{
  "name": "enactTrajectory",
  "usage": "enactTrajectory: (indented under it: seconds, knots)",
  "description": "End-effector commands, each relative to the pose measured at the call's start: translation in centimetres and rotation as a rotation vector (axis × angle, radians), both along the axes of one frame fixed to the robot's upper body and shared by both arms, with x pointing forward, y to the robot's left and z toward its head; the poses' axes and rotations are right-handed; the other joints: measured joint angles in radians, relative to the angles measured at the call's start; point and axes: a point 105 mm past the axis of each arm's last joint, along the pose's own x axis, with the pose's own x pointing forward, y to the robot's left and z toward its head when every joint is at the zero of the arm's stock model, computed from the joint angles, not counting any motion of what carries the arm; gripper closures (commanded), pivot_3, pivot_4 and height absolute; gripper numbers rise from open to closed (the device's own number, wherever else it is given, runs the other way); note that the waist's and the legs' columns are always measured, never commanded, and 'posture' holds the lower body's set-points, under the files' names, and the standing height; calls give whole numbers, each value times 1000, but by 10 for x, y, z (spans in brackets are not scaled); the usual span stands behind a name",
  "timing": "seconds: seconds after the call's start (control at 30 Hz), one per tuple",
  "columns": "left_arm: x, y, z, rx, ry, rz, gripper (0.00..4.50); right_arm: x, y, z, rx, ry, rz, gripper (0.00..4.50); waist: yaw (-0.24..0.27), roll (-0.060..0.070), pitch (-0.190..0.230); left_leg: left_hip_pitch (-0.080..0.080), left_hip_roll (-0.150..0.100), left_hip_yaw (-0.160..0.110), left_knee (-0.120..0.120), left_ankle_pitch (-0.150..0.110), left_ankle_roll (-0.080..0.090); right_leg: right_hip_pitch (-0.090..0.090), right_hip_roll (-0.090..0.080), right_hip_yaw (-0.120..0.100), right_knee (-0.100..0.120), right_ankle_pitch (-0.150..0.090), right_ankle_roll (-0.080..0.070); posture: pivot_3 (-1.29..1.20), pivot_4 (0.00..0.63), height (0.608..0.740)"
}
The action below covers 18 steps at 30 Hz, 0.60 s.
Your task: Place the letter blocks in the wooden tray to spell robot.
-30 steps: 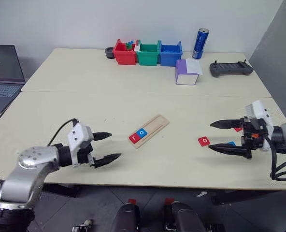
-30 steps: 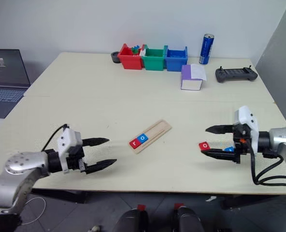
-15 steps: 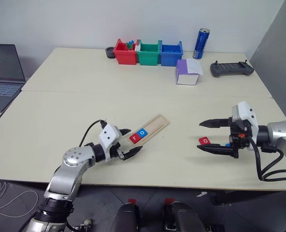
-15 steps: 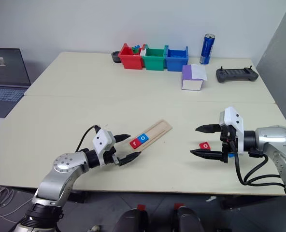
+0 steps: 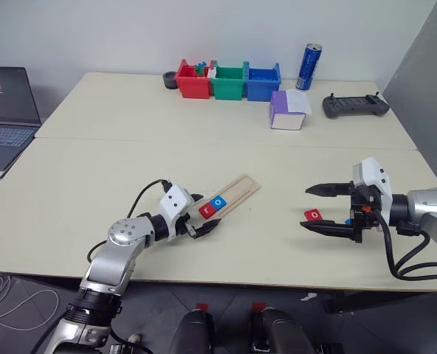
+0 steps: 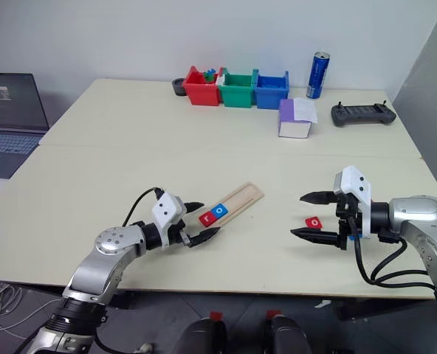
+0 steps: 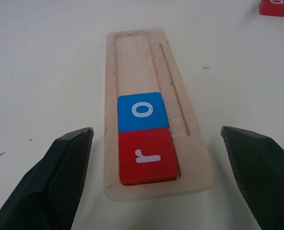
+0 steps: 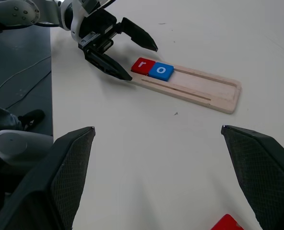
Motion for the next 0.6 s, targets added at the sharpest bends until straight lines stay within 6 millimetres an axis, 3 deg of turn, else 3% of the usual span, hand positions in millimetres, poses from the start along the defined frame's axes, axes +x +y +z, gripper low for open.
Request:
enactTrajectory:
  seconds: [0.03, 0.6]
  knots:
    - [4, -1, 3, 15, -10, 1, 0, 0, -1, 7, 8, -39, -4, 22, 0, 0, 0, 0, 0, 0, 0, 0, 0, 0, 0, 0, 0, 0, 0, 0, 150, 740]
    - [14, -8, -11, 101, 38, 10, 0, 2, -6, 0, 1, -21, -26, 22, 0, 0, 0, 0, 0, 0, 0, 0, 0, 0, 0, 0, 0, 0, 0, 0, 150, 740]
